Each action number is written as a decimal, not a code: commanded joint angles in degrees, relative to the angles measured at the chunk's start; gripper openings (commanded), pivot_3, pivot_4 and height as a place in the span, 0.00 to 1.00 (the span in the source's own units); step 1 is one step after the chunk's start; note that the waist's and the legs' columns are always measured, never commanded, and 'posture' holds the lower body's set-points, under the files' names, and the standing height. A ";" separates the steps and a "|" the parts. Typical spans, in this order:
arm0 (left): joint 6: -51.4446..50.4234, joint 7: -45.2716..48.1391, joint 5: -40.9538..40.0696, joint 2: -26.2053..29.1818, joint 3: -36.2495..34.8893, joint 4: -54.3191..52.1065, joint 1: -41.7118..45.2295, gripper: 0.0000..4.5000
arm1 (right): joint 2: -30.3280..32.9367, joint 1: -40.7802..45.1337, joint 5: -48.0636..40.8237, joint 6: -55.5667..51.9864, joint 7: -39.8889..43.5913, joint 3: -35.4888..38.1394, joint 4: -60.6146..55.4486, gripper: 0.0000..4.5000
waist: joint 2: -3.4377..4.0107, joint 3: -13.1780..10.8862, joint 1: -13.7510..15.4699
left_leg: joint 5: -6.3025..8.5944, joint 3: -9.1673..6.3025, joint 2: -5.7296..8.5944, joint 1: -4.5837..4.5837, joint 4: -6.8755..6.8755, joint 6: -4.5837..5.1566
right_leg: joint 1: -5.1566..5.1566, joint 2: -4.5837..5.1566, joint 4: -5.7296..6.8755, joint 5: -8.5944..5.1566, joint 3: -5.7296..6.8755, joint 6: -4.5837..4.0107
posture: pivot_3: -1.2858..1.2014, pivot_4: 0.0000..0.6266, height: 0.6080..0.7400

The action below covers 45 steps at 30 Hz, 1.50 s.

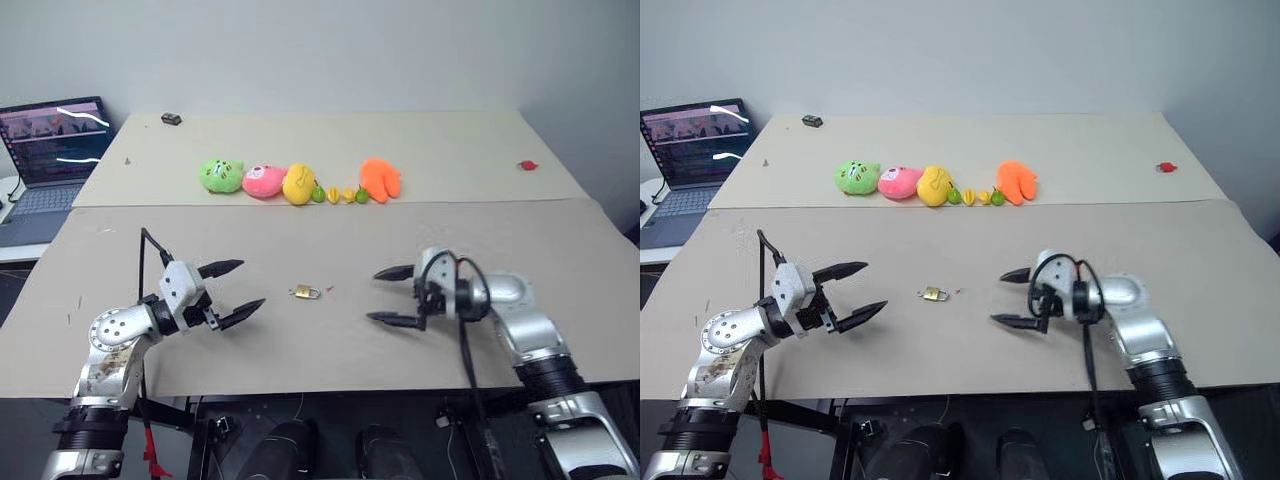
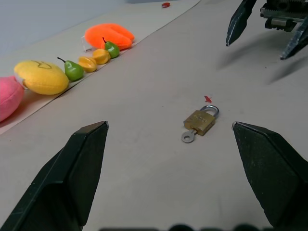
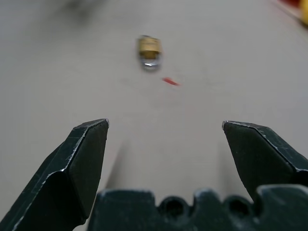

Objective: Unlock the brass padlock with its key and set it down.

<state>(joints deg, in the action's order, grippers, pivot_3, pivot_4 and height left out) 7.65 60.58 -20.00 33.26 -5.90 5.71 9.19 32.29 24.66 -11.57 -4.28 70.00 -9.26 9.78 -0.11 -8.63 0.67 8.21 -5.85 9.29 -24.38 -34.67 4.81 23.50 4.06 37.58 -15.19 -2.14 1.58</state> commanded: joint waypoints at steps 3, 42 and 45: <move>2.64 2.95 -0.22 1.18 0.59 -1.90 -1.70 0.97 | -2.16 1.78 0.37 -0.06 0.27 -2.75 0.50 1.00 | 0.00 0.00 0.09 | 0.01 0.02 0.01 -0.01 -0.03 0.02 | -0.01 0.01 -0.02 0.01 0.00 0.01 | 0.52 0.24 0.99; 0.92 -3.69 -0.40 -1.17 -0.49 -5.21 -5.69 0.97 | -23.15 11.80 10.41 6.72 -15.60 -6.88 21.77 1.00 | -0.01 0.00 -1.95 | -0.02 0.05 0.00 0.27 -0.04 -0.04 | 0.12 -0.09 0.46 0.12 0.00 -0.11 | 0.52 0.24 0.99; 0.77 -4.00 -0.40 -1.40 -0.07 -5.70 -5.72 0.97 | -24.07 13.36 11.12 7.72 -16.09 -6.87 24.10 1.00 | -0.01 0.00 -2.51 | -0.02 0.05 -0.03 0.40 -0.01 -0.06 | 0.13 -0.08 0.46 0.23 0.03 -0.18 | 0.52 0.24 0.99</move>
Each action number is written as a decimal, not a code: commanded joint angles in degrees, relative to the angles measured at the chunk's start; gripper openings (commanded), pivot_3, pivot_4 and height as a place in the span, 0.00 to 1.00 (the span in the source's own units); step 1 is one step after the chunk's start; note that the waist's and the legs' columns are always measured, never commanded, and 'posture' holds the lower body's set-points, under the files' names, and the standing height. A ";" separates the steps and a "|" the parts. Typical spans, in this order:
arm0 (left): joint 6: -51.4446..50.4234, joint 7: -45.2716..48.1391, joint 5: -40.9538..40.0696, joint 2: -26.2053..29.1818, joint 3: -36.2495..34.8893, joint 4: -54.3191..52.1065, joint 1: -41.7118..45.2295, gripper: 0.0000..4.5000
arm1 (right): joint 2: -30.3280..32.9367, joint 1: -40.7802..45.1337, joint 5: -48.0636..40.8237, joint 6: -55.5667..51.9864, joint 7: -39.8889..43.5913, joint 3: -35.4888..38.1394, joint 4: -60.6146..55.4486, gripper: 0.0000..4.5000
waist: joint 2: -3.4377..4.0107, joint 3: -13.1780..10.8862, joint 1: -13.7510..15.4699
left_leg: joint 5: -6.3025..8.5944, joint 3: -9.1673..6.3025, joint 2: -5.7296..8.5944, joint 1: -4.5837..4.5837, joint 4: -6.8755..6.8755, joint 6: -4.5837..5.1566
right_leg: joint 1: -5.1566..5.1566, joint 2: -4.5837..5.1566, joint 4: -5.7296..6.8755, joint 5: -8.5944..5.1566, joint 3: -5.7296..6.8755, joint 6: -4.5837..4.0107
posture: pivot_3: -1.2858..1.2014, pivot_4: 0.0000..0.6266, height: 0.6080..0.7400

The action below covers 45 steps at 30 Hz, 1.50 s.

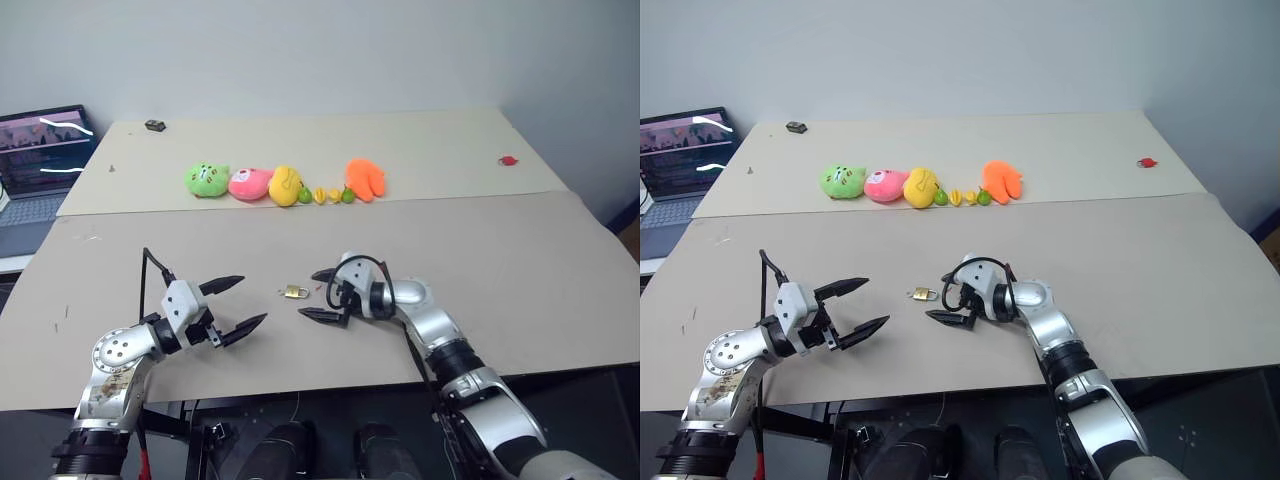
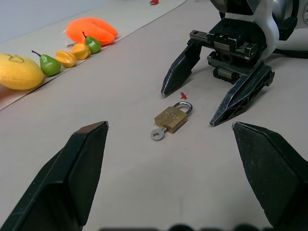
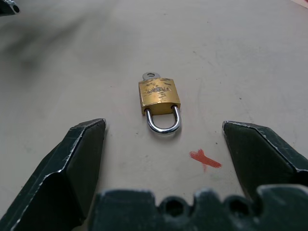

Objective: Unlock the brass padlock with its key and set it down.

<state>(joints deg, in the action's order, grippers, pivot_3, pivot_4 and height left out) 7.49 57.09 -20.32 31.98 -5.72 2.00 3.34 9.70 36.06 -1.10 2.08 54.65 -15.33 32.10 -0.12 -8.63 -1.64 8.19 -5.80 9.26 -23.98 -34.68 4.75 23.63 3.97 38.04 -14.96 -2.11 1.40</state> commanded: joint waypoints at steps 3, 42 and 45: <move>0.78 -0.74 0.00 -0.37 0.38 -2.97 -0.09 0.97 | -2.97 4.54 0.63 1.76 -1.09 -0.31 5.15 1.00 | 0.00 0.00 -0.91 | -0.01 0.00 -0.01 0.05 0.02 -0.02 | 0.00 -0.01 0.02 0.01 0.00 -0.01 | 0.52 0.24 0.99; -1.92 -2.25 -0.97 0.35 -0.41 -5.19 -2.92 1.00 | -2.93 7.98 3.43 6.69 -0.21 -0.21 11.30 0.84 | 0.01 -0.01 -0.54 | -0.02 0.03 0.01 0.06 0.09 -0.04 | 0.06 -0.01 -0.01 0.02 -0.03 -0.01 | 0.52 0.24 0.99; -1.72 -2.38 -0.84 0.19 -0.33 -5.20 -2.85 1.00 | -2.89 8.33 3.95 7.50 -0.94 -0.13 12.22 0.62 | 0.01 -0.01 -0.53 | -0.02 0.03 0.01 0.06 0.09 -0.04 | 0.06 -0.01 0.01 0.03 -0.03 -0.01 | 0.52 0.24 0.99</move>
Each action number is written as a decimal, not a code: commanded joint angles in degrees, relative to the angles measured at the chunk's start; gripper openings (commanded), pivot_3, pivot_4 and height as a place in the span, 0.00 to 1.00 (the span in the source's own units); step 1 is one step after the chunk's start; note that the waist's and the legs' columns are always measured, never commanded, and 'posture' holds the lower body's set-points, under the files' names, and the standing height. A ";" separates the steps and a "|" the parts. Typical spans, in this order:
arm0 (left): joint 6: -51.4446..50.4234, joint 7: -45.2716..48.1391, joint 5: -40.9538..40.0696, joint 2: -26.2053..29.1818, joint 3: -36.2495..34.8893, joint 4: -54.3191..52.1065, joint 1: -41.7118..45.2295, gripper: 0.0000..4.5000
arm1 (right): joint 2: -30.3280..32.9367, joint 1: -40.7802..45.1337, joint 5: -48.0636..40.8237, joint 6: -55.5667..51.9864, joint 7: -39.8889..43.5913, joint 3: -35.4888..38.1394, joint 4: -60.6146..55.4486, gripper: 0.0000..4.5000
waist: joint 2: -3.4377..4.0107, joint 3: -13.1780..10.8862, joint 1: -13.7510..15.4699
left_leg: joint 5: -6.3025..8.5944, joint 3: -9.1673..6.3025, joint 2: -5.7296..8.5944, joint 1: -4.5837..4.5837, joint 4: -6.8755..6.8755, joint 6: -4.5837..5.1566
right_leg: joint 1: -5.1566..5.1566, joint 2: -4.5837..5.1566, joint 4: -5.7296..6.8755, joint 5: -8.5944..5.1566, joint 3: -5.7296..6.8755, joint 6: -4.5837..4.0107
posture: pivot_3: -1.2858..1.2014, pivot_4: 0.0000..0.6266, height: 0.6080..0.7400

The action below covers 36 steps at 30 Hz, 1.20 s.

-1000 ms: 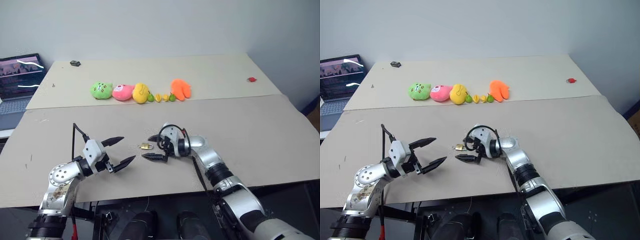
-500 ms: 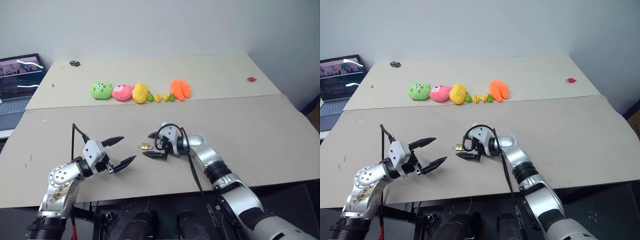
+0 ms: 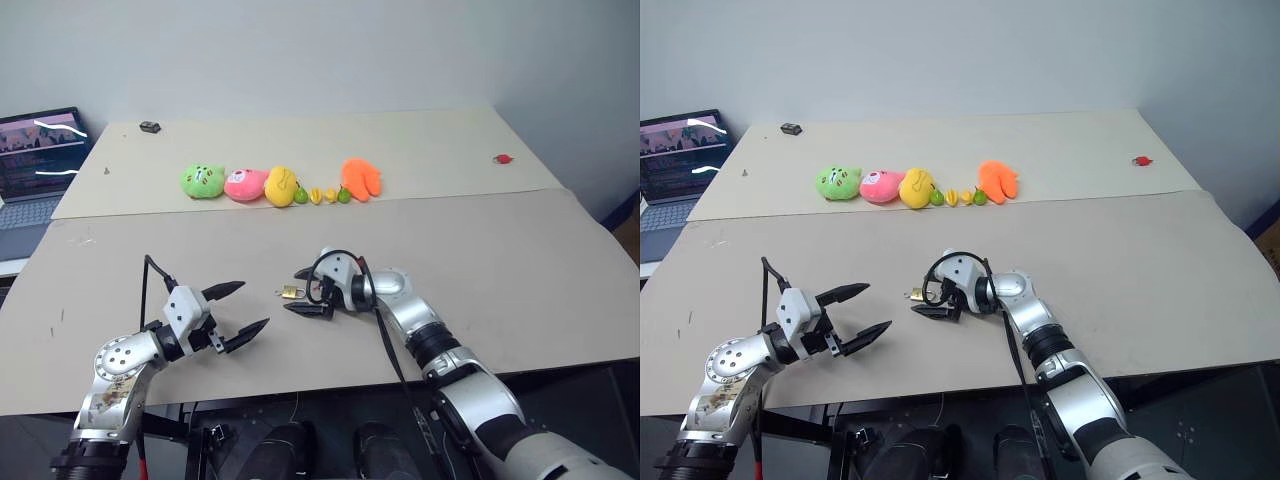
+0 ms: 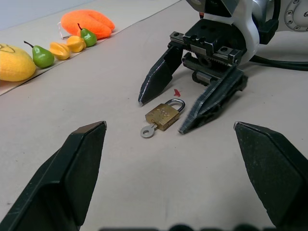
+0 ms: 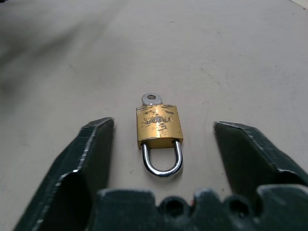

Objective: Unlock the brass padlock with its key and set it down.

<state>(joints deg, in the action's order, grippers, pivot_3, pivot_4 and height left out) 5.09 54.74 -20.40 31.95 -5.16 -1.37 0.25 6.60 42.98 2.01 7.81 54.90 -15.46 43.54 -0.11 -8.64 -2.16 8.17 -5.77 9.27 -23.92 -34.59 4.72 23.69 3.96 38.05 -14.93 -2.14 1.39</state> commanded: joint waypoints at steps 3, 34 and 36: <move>0.90 -0.27 -0.62 0.00 -0.82 -1.80 0.40 1.00 | 0.44 1.75 1.08 2.22 -1.63 0.20 1.72 0.37 | 0.00 0.00 0.00 | 0.00 0.00 0.00 0.00 0.00 0.00 | 0.00 0.00 0.00 0.01 0.00 0.01 | 0.52 0.24 0.99; -45.15 -5.76 -25.91 -1.59 -0.26 -8.72 8.27 1.00 | 18.68 -5.58 -6.42 -3.47 14.97 -0.46 -33.24 0.20 | -0.01 -0.04 1.24 | -0.01 0.01 -0.02 -0.39 -0.14 -0.01 | 0.33 0.01 0.01 0.03 -0.03 0.07 | 0.52 0.24 0.99; -50.16 -7.56 -29.23 -2.40 -0.51 -9.17 9.82 1.00 | 18.34 -5.20 -6.30 -3.60 14.84 -0.63 -32.72 0.20 | -0.02 -0.04 1.39 | -0.01 0.01 -0.03 -0.39 -0.16 -0.01 | 0.32 0.01 0.01 0.03 -0.02 0.07 | 0.52 0.24 0.99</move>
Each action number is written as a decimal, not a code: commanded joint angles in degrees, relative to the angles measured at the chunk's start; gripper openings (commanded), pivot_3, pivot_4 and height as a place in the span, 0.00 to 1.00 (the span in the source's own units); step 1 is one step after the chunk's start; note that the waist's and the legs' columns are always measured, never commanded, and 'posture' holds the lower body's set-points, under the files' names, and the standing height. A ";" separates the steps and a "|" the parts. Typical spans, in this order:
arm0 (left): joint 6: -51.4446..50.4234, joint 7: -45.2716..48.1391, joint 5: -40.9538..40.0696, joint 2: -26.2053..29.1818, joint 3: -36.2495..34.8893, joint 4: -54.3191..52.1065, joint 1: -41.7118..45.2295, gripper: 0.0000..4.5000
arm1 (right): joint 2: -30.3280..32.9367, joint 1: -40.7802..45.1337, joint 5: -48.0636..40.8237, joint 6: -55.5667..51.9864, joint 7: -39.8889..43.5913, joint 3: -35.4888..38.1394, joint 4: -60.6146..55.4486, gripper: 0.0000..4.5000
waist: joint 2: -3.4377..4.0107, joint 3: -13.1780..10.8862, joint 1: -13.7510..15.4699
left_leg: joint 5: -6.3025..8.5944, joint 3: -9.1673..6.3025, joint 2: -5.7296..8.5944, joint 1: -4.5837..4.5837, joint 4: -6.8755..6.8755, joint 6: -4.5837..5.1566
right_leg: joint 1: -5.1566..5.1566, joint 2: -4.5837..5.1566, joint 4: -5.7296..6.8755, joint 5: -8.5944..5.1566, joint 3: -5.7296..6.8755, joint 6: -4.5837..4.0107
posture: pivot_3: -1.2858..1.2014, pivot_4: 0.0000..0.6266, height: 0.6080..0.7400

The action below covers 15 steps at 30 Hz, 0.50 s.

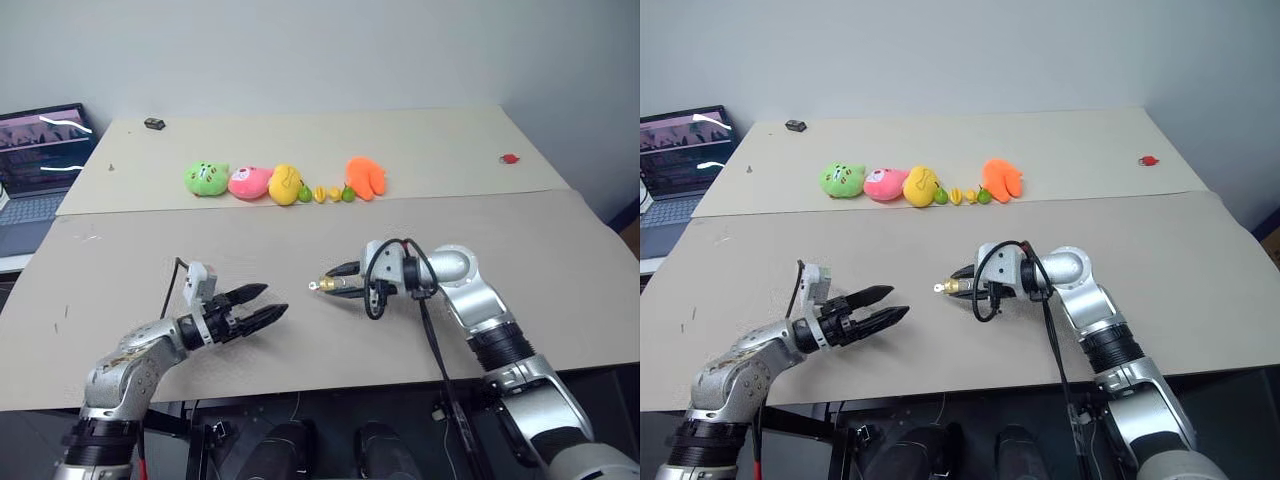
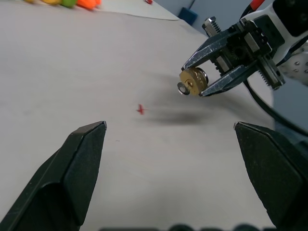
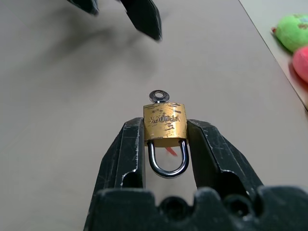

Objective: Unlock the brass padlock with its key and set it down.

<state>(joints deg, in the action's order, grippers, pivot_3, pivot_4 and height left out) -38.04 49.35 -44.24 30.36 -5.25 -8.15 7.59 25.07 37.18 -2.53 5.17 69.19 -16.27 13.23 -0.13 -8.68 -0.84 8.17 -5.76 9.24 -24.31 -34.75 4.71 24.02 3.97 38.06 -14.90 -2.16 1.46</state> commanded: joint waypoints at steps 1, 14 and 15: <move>-9.84 -3.61 -7.17 -1.48 -0.79 -2.04 3.46 1.00 | -0.35 0.94 -1.39 -0.36 0.24 0.07 -1.48 0.20 | -0.01 0.00 0.11 | 0.00 0.00 0.00 0.00 0.00 0.00 | 0.00 0.00 0.00 0.01 0.00 0.01 | 0.52 0.24 0.99; -25.33 -16.30 -19.31 -7.36 -10.59 7.62 8.01 1.00 | 0.73 1.75 -1.82 1.47 1.68 -0.56 -3.74 0.20 | -0.08 -0.03 0.21 | -0.01 0.00 0.00 0.00 -0.08 -0.01 | -0.01 0.00 0.00 0.04 0.00 0.05 | 0.52 0.24 0.99; -25.57 -16.88 -19.26 -7.74 -10.71 8.18 8.24 1.00 | 0.91 1.73 -2.17 0.95 1.98 -0.63 -4.74 0.20 | -0.08 -0.03 0.24 | 0.00 -0.01 0.00 0.00 -0.09 -0.01 | -0.03 -0.01 -0.01 0.05 0.00 0.07 | 0.52 0.24 0.99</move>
<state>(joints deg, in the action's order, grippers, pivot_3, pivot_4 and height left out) -62.73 33.87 -62.18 23.24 -14.58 -0.97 15.04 25.62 37.90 -3.07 5.56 70.37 -17.34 12.75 -0.20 -8.71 -0.61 8.16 -5.77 9.25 -24.32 -34.85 4.70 23.99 3.97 38.05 -14.85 -2.17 1.53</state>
